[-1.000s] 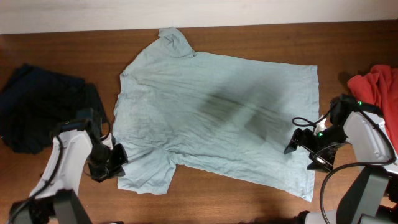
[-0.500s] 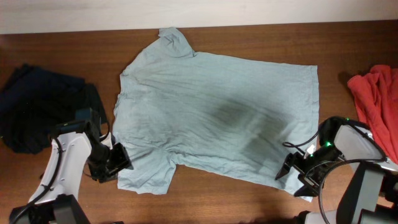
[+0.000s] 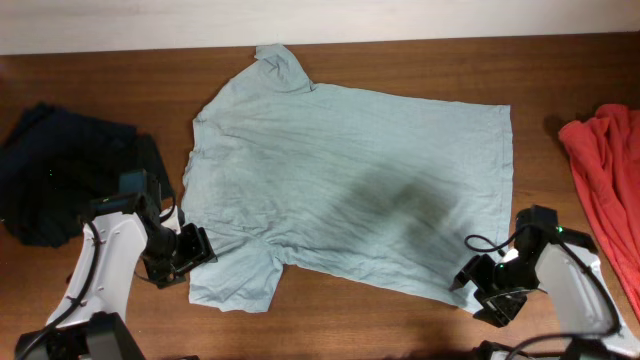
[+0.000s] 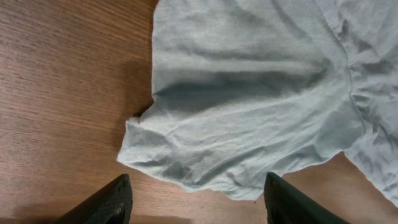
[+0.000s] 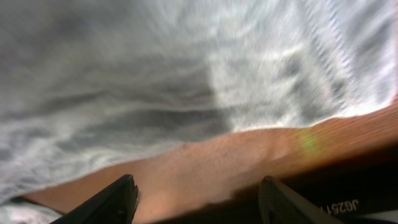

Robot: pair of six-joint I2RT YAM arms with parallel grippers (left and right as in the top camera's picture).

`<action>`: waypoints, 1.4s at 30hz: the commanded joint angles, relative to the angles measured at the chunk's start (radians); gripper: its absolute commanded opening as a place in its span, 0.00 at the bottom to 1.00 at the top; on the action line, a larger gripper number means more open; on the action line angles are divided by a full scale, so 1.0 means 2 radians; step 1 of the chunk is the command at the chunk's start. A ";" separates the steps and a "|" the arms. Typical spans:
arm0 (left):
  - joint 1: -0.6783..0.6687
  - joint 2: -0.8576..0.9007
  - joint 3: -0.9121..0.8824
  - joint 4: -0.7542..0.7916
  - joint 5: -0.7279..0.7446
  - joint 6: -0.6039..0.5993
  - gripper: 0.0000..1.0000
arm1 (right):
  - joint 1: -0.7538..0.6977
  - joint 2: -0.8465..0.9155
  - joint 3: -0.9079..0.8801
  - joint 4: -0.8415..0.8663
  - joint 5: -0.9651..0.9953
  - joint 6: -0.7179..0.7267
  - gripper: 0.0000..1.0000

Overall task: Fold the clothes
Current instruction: 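Grasp the shirt's bottom left and bottom right hem corners with both grippers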

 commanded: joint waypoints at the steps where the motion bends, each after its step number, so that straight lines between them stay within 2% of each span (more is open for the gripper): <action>1: 0.002 -0.006 0.005 0.003 0.006 0.001 0.68 | 0.003 -0.012 -0.002 0.004 0.027 0.032 0.66; 7: 0.002 -0.006 0.005 0.003 0.006 0.008 0.68 | 0.003 -0.009 -0.034 0.025 0.027 0.047 0.66; 13: 0.002 -0.006 0.005 0.002 0.006 0.008 0.69 | 0.003 -0.009 -0.078 0.088 0.028 0.050 0.61; 16: 0.002 -0.006 0.005 0.001 0.006 0.008 0.69 | 0.003 -0.009 -0.078 0.114 0.032 0.050 0.53; 19: 0.002 -0.006 0.005 -0.002 0.006 0.008 0.68 | 0.003 -0.009 -0.078 0.132 0.052 0.050 0.50; 25: 0.002 -0.006 0.005 -0.006 0.006 0.008 0.69 | 0.003 -0.009 -0.078 0.147 0.075 0.050 0.21; 26: 0.002 -0.006 0.005 -0.006 0.006 0.008 0.73 | 0.003 -0.009 -0.078 0.150 0.076 0.050 0.15; 31: 0.002 -0.006 0.005 -0.028 0.006 0.008 0.79 | 0.003 -0.009 -0.078 0.150 0.076 0.050 0.04; 33: 0.001 -0.006 0.005 -0.038 0.006 0.008 0.83 | 0.003 -0.009 -0.078 0.149 0.076 0.050 0.04; 36: -0.013 -0.006 0.004 -0.053 0.025 0.006 0.83 | 0.003 -0.009 -0.078 0.148 0.076 0.044 0.04; 39: -0.028 -0.006 -0.006 -0.055 0.014 -0.051 0.84 | 0.003 -0.009 -0.078 0.147 0.072 0.044 0.04; 42: -0.027 -0.006 -0.040 -0.024 -0.003 -0.098 0.82 | 0.003 -0.009 -0.078 0.147 0.062 0.044 0.04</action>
